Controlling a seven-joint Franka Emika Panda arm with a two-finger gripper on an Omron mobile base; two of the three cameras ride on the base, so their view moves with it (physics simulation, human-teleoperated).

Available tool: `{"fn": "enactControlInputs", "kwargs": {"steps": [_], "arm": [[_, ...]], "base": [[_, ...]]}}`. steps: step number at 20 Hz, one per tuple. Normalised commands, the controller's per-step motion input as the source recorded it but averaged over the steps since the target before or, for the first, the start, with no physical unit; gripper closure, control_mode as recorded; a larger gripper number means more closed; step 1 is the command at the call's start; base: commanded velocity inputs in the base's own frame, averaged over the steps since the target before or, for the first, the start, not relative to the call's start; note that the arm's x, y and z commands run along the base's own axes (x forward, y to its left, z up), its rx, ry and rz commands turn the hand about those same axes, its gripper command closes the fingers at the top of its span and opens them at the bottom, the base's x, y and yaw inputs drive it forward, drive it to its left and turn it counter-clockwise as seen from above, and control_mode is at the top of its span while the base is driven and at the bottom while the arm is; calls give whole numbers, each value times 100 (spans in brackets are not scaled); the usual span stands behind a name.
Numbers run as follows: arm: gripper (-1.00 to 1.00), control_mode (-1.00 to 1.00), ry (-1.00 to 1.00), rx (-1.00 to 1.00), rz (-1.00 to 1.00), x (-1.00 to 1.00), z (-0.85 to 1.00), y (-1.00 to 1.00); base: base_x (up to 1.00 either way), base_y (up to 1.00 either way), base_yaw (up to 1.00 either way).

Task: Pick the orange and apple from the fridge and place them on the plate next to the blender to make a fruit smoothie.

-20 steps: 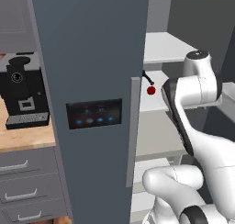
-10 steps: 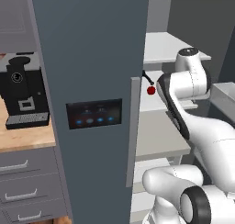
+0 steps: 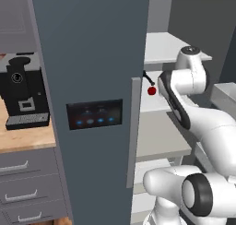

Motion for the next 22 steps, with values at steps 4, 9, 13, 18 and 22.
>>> {"fn": "enactControlInputs", "kwargs": {"steps": [4,9,13,18,22], "arm": [[-100,-100,-24,3,4,22,-7,-17],[-100,-100,-17,0,3,22,-18,-10],[-100,-100,-2,0,0,57,-1,-18],[-100,-100,1,-3,0,50,-2,-15],[-100,-100,0,-8,0,49,-2,-13]], "base": [[0,0,0],[0,0,0],[0,0,0],[0,0,0],[0,0,0]]}}
